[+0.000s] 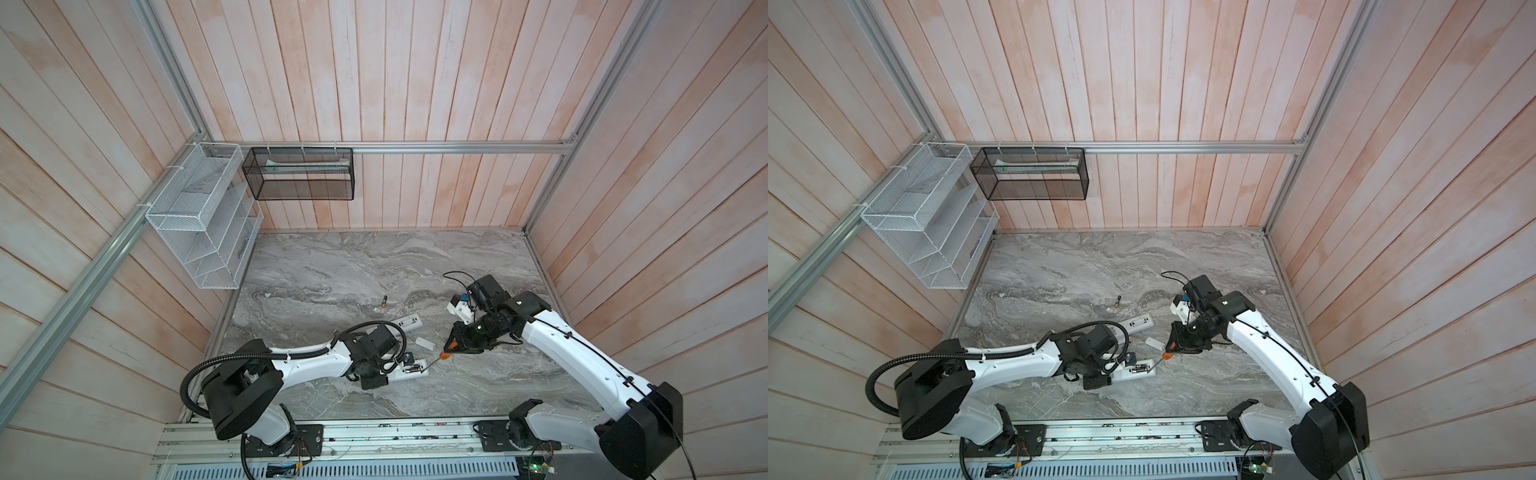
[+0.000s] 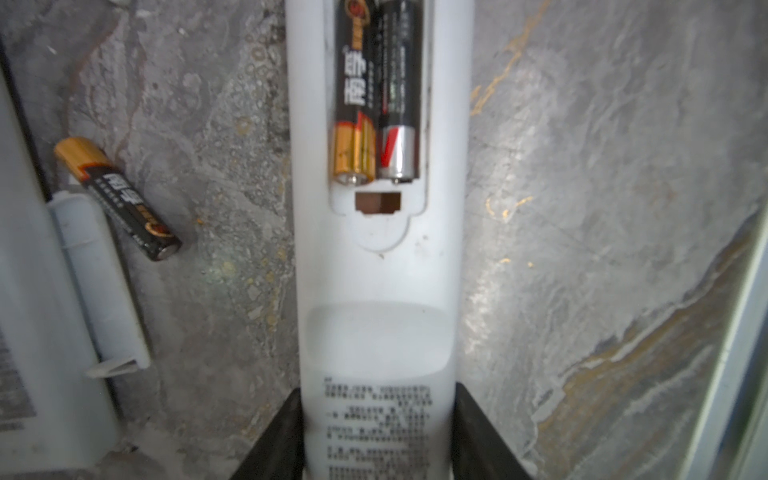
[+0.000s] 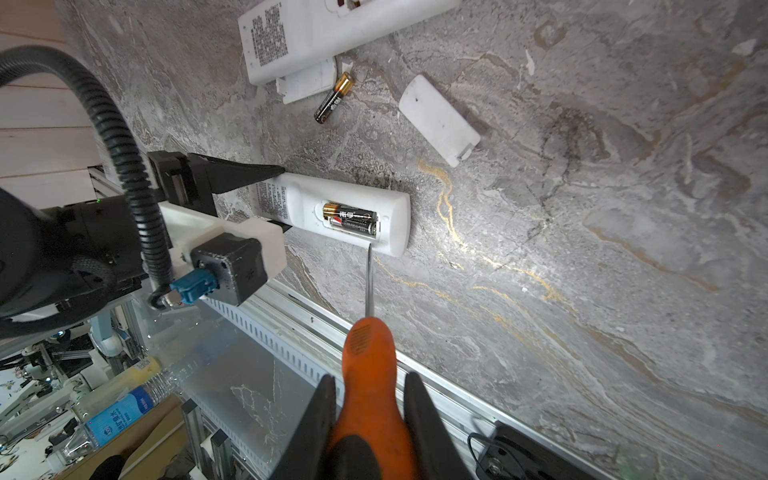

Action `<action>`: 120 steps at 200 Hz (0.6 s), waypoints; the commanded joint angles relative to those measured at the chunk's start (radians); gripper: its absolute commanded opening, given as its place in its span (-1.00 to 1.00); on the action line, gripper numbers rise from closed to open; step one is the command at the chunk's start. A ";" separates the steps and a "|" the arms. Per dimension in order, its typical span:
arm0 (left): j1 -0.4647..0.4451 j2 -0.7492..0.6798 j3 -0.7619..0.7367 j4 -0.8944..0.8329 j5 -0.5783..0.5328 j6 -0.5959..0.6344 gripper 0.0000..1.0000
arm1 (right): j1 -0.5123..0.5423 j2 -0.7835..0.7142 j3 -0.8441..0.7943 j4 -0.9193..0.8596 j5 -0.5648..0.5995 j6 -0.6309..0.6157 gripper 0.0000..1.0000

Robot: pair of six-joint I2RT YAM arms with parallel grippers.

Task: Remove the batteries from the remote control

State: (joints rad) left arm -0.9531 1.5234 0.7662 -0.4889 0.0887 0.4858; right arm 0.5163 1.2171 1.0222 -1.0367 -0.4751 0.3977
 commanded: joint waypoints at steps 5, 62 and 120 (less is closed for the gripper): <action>0.014 0.009 -0.033 0.012 -0.147 0.003 -0.82 | 0.003 0.014 0.018 0.010 0.017 0.004 -0.91; 0.013 0.007 -0.032 0.014 -0.147 0.004 -0.82 | -0.007 0.024 0.010 0.016 0.051 0.001 -0.91; 0.013 0.000 -0.037 0.013 -0.148 0.005 -0.82 | -0.022 0.036 0.021 0.010 0.061 -0.011 -0.91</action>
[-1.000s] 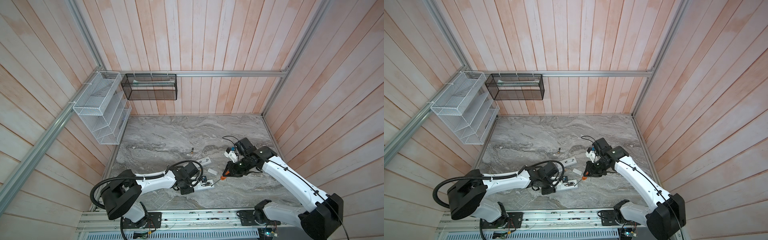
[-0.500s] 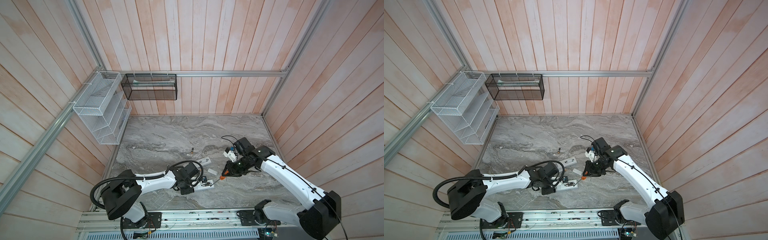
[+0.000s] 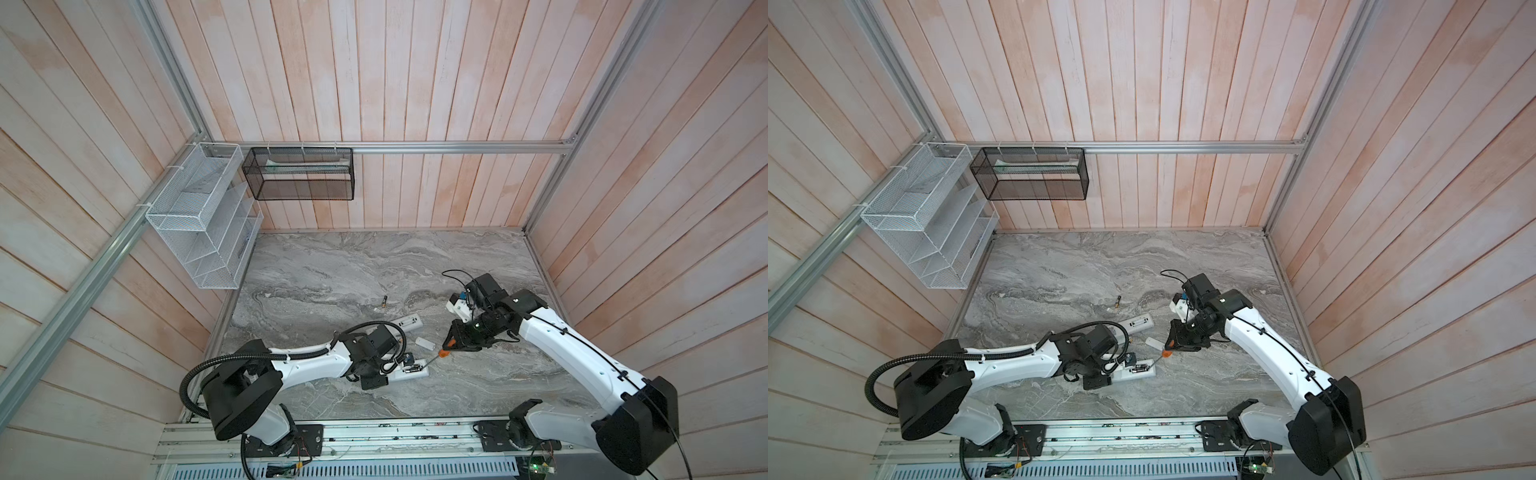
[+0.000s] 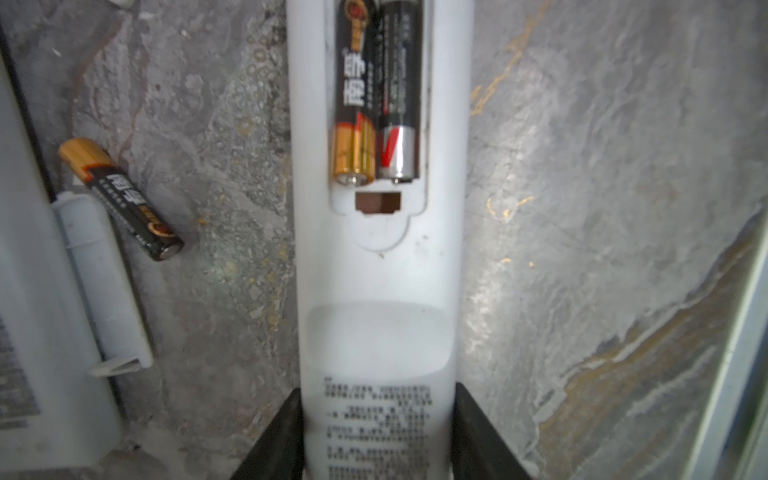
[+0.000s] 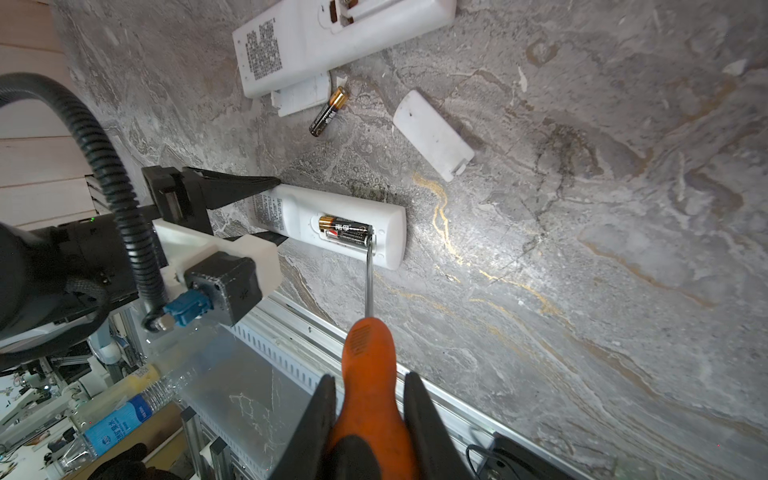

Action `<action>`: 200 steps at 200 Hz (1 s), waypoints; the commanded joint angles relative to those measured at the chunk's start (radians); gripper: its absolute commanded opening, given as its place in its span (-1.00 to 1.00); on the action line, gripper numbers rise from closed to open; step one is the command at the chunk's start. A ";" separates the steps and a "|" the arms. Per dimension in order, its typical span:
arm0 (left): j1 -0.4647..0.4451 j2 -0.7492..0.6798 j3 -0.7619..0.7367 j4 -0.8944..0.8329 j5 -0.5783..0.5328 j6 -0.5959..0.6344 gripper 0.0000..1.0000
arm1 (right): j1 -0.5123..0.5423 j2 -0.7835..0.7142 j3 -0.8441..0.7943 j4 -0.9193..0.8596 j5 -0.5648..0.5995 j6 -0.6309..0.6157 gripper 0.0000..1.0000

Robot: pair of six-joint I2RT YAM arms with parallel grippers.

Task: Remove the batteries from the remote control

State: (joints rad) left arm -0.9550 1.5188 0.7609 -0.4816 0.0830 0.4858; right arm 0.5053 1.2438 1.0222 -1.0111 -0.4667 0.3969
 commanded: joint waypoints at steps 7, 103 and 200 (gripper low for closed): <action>0.015 0.005 -0.030 0.006 -0.144 0.004 -0.82 | -0.016 0.011 0.024 -0.022 0.055 -0.015 -0.91; 0.012 0.004 -0.025 0.005 -0.154 0.000 -0.82 | 0.008 0.051 0.024 -0.024 0.020 -0.021 -0.91; 0.010 0.011 -0.024 0.011 -0.149 0.000 -0.82 | -0.022 -0.013 -0.124 0.076 -0.185 0.014 -0.91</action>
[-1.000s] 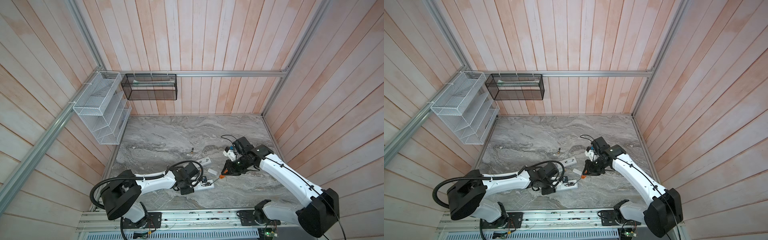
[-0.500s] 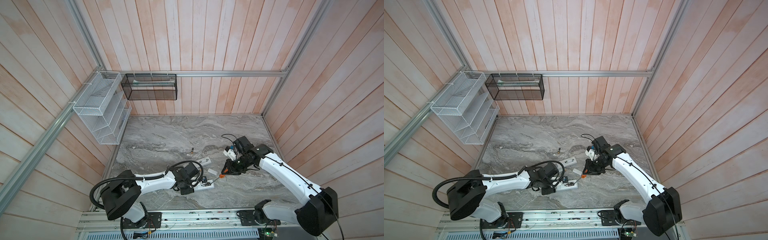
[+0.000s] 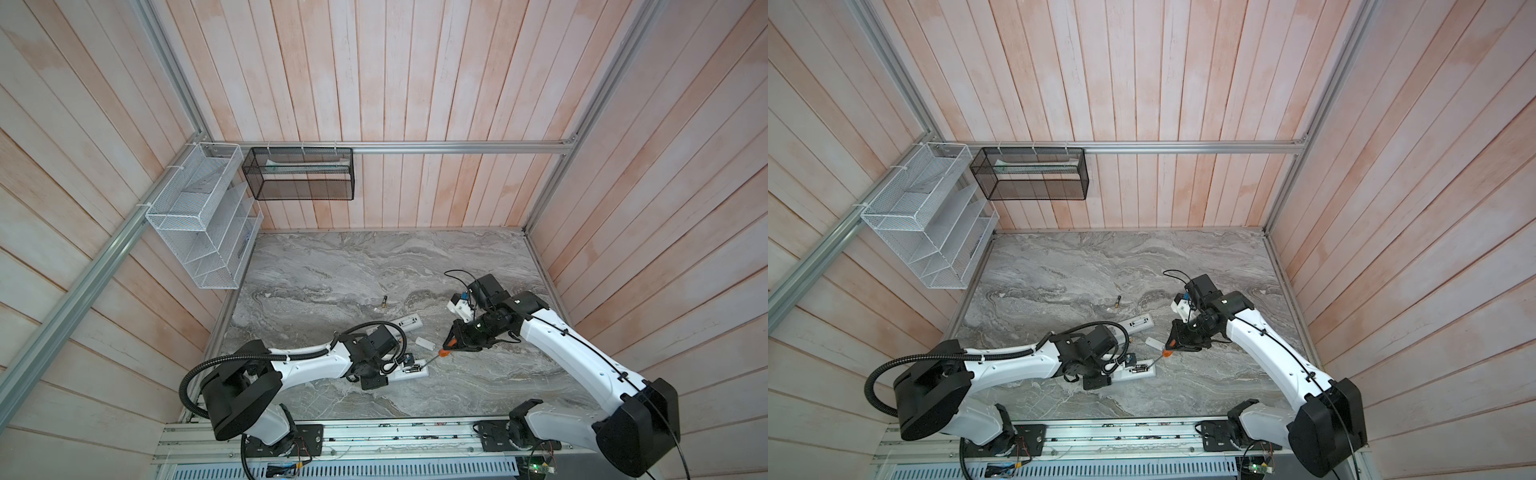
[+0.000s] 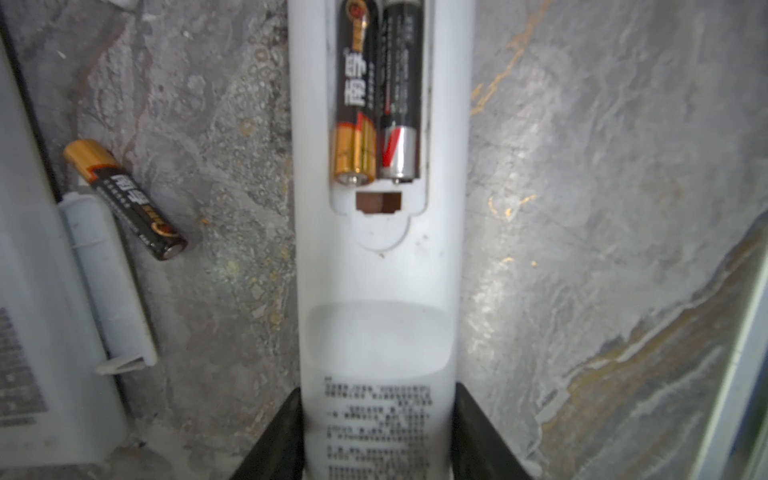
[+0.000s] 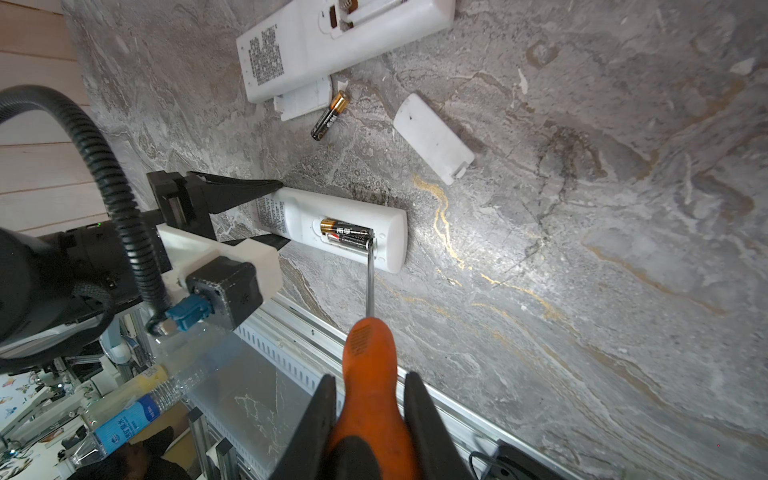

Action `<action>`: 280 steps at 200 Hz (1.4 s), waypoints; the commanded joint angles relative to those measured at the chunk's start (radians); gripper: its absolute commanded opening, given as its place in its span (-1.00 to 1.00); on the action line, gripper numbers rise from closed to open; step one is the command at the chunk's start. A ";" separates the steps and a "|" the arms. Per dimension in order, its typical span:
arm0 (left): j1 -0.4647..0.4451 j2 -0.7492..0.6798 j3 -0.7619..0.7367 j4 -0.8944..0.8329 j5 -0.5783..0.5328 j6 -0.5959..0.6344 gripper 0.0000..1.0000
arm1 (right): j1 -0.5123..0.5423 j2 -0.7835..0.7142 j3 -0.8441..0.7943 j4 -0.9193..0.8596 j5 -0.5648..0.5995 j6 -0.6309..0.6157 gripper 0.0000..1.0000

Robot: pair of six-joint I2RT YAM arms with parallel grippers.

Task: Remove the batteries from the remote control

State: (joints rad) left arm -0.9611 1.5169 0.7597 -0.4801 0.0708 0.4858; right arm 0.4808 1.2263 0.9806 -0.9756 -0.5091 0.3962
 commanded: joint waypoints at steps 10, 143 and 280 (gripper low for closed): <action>0.016 0.012 -0.024 0.008 -0.137 0.000 -0.82 | -0.012 -0.015 -0.096 0.057 -0.175 0.015 -0.91; 0.016 0.045 -0.016 -0.003 -0.147 -0.006 -0.82 | -0.050 -0.151 -0.110 0.051 -0.348 0.000 -0.92; 0.016 0.070 -0.002 -0.010 -0.139 -0.021 -0.83 | -0.082 -0.078 -0.052 -0.059 -0.077 0.041 -0.92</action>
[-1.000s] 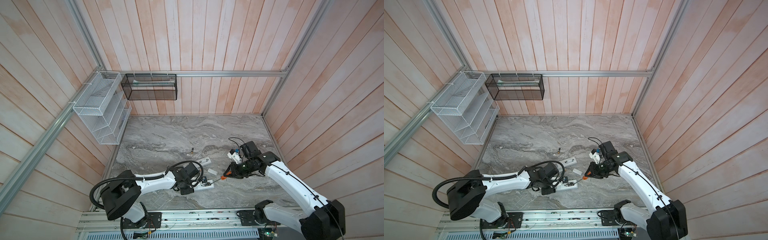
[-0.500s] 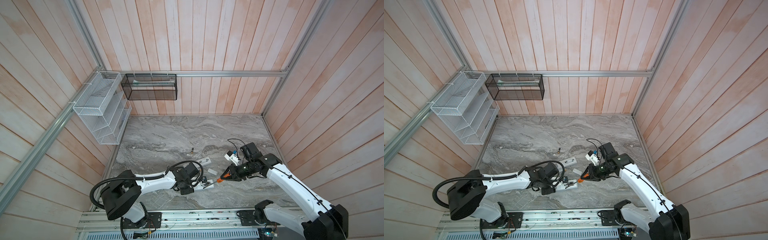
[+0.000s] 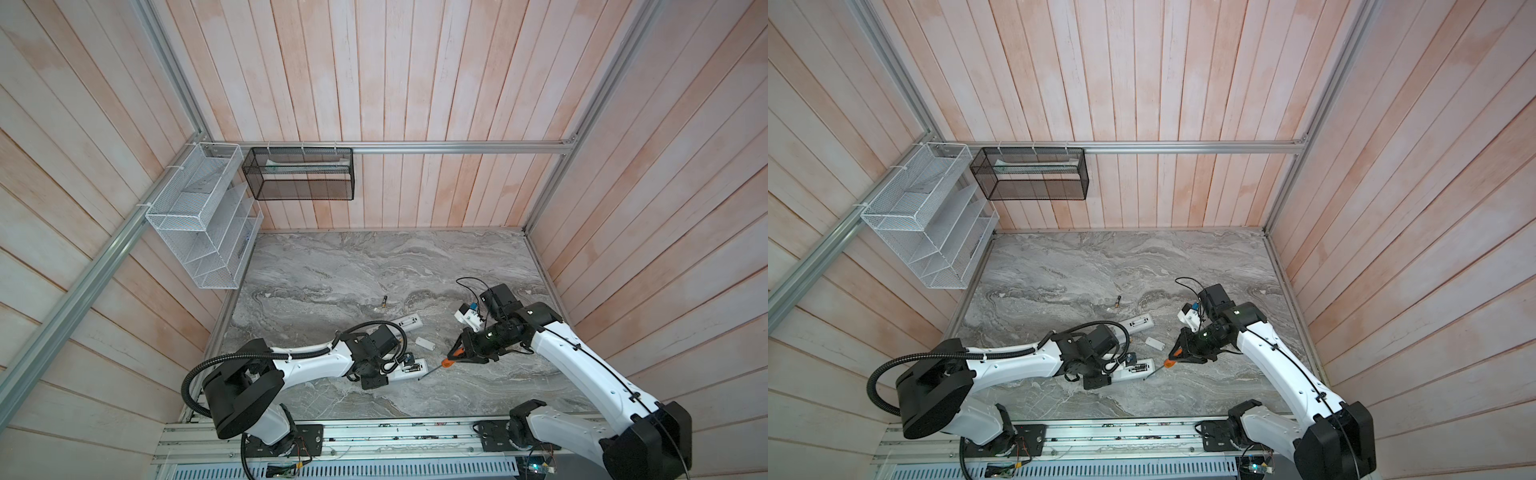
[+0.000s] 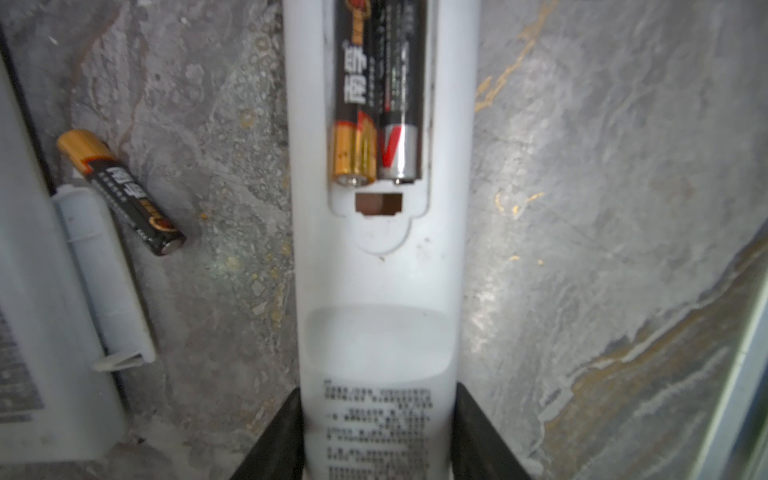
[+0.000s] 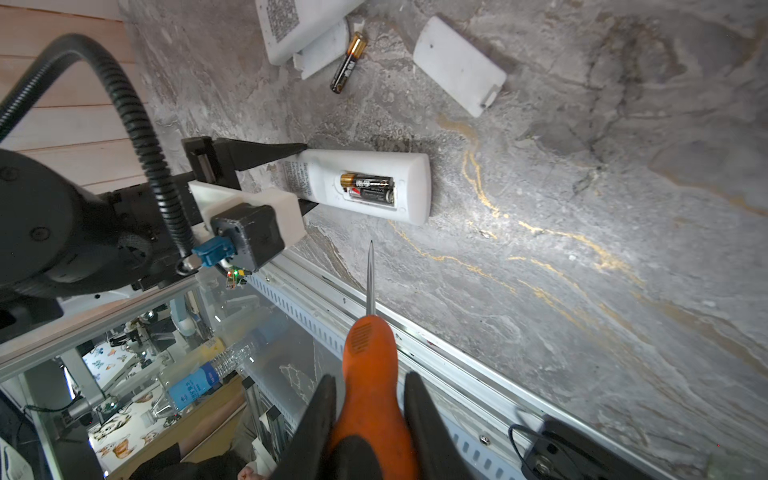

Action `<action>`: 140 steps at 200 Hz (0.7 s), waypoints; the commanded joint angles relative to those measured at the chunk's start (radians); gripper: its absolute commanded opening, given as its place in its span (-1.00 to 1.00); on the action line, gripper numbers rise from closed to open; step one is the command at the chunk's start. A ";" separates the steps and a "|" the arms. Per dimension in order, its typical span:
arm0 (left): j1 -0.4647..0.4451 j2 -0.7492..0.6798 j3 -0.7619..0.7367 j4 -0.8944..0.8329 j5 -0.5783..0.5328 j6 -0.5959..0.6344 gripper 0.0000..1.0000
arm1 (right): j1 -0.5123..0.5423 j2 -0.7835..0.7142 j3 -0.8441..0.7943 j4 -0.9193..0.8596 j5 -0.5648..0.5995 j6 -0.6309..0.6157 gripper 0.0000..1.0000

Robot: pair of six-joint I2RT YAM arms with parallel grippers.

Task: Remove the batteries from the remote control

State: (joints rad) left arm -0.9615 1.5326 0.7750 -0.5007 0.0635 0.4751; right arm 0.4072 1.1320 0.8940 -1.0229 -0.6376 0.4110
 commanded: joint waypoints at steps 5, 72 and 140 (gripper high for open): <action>0.017 0.054 -0.017 0.011 -0.131 -0.012 -0.83 | -0.009 0.018 0.037 -0.007 0.052 0.032 -0.92; 0.017 0.052 -0.019 0.013 -0.133 -0.012 -0.83 | -0.033 0.055 0.082 0.000 0.057 0.043 -0.92; 0.017 0.050 -0.020 0.014 -0.137 -0.014 -0.83 | -0.034 0.102 0.079 0.003 0.076 0.027 -0.92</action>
State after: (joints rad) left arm -0.9615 1.5333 0.7757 -0.5011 0.0635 0.4744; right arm 0.3763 1.2182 0.9581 -1.0145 -0.5804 0.4450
